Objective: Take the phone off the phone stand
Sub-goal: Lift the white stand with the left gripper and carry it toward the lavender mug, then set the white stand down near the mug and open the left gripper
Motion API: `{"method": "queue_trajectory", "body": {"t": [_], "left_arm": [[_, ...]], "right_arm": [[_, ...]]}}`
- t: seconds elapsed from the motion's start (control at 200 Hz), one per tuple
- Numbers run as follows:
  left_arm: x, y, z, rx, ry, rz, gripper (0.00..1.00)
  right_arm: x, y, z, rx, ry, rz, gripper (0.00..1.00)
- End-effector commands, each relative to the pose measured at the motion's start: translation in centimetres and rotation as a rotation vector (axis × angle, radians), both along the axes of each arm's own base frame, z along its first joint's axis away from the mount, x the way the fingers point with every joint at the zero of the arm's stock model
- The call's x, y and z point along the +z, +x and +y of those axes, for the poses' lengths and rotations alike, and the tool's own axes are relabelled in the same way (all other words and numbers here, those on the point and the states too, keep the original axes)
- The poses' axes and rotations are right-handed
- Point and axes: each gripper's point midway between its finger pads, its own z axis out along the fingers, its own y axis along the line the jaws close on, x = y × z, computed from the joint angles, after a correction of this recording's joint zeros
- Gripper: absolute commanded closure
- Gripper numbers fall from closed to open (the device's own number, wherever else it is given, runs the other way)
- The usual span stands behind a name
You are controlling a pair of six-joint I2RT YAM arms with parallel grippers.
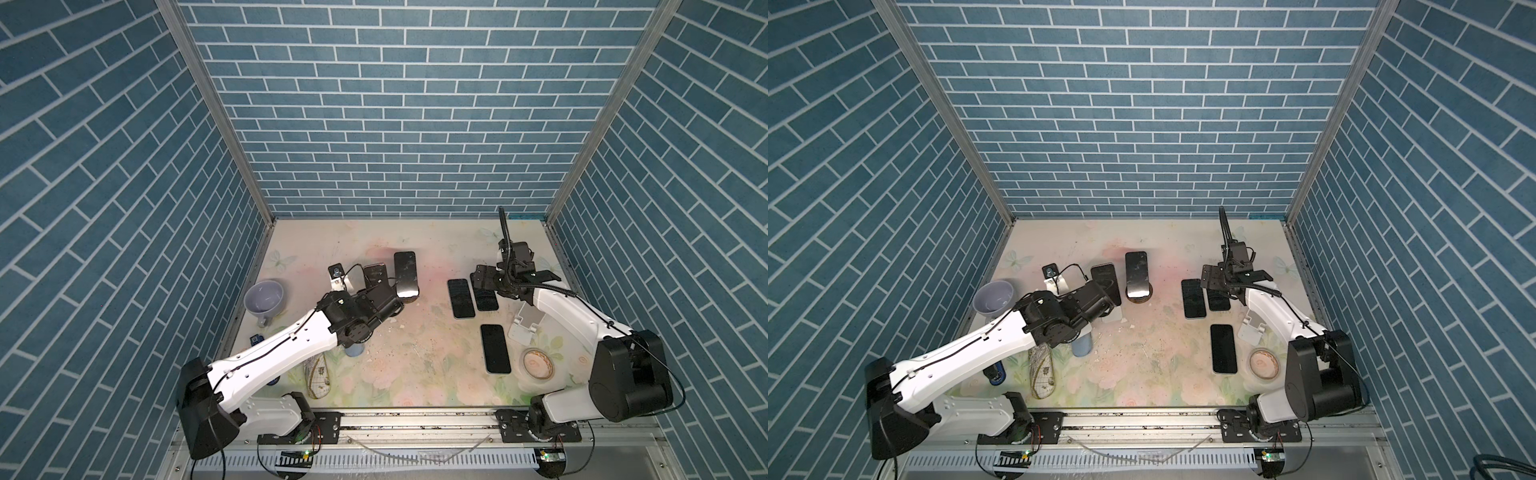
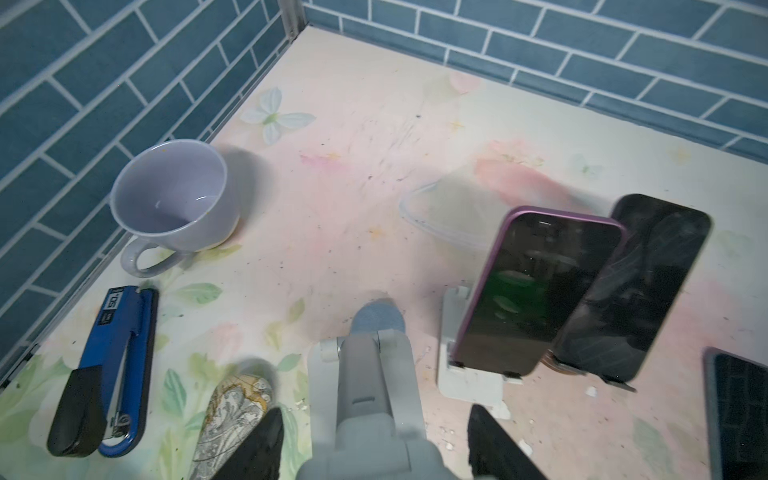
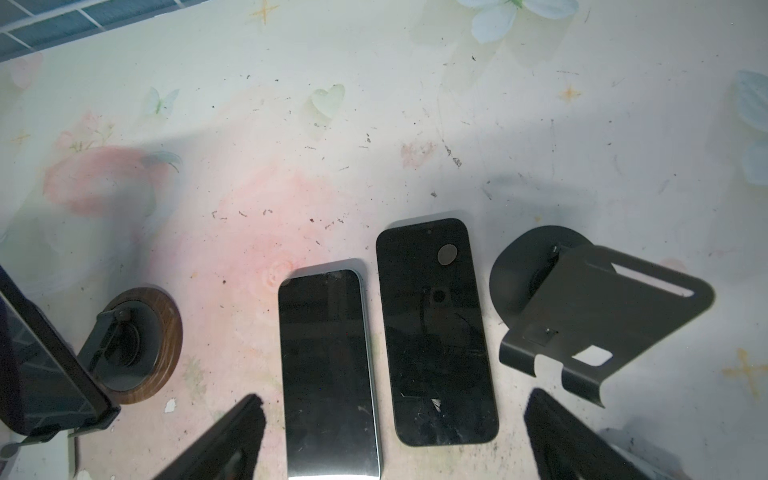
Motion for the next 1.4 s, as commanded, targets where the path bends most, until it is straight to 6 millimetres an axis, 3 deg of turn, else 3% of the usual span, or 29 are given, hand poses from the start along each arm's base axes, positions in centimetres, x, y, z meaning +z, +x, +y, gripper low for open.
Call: {"method": "queue_trajectory", "body": {"t": [0.0,0.255,0.785,0.945,1.12,1.39], "left_arm": [[0.0,0.9,1.3,-0.047,0.038,0.022,0.38],[-0.8,5.0,3.5,-0.130,0.076,0.040,0.36],[-1.0,13.2,3.8,-0.408,0.053,-0.096,0.35],[-2.2,15.2,3.4,-0.469,0.007,-0.106,0.35],[-4.3,16.9,4.5,-0.463,-0.001,-0.089,0.35],[-7.0,18.2,4.7,-0.471,-0.027,-0.054,0.35]], "right_arm": [[1.8,0.3,0.1,-0.018,0.031,-0.027,0.01],[2.0,0.7,0.7,-0.014,0.067,-0.018,0.02],[4.6,1.5,3.1,0.015,0.122,-0.051,0.02],[5.0,1.5,3.9,0.030,0.111,-0.057,0.02],[5.1,1.4,4.4,0.039,0.109,-0.051,0.02],[5.3,1.5,4.6,0.043,0.093,-0.051,0.02]]}}
